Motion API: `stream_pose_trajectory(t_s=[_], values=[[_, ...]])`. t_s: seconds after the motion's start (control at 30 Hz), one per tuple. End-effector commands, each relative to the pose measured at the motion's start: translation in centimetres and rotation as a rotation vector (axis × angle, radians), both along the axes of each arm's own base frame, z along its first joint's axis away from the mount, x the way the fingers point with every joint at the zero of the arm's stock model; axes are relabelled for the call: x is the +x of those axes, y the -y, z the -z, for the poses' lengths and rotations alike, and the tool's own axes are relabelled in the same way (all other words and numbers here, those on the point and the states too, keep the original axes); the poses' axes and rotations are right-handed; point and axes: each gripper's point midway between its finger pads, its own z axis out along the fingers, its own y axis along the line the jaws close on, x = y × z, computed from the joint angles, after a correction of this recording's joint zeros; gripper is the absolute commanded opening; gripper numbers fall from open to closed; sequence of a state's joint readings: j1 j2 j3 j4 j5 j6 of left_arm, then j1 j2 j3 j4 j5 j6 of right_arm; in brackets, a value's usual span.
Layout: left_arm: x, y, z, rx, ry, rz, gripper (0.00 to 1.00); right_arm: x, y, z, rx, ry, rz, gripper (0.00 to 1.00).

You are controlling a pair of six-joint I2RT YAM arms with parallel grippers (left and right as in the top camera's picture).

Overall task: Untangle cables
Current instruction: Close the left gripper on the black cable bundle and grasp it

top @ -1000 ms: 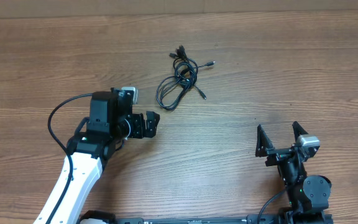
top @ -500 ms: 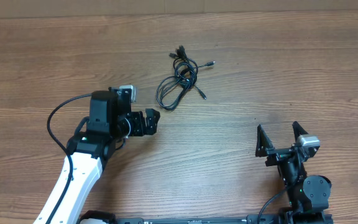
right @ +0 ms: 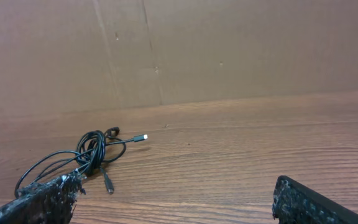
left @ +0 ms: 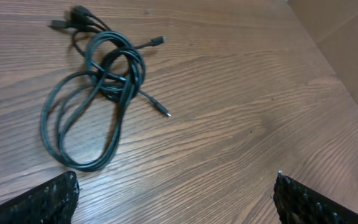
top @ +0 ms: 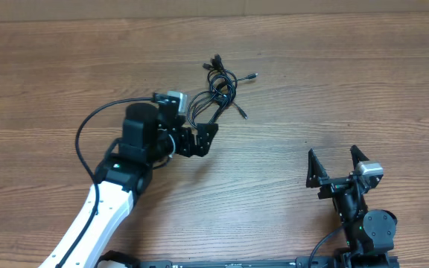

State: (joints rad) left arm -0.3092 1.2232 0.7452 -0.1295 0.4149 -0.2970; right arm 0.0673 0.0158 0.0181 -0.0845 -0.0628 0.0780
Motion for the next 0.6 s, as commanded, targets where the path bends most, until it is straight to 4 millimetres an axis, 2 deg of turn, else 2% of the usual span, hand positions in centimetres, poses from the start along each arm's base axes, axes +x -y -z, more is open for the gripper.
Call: stream_pose_trajectory(t_s=[0.0, 0.3, 0.57], values=[[1.0, 0.4, -0.3, 0.019, 0.015, -0.056, 1.0, 0.1, 0.1, 0.4, -0.001, -0.005, 0.005, 1.0], [4.1, 1.8, 0.7, -0.065, 0.001, -0.121, 1.0, 0.1, 0.1, 0.3, -0.001, -0.004, 0.005, 1.0], [7.4, 3.6, 1.1, -0.012, 0.016, -0.157, 1.0, 0.1, 0.1, 0.3, -0.001, -0.004, 0.005, 1.0]])
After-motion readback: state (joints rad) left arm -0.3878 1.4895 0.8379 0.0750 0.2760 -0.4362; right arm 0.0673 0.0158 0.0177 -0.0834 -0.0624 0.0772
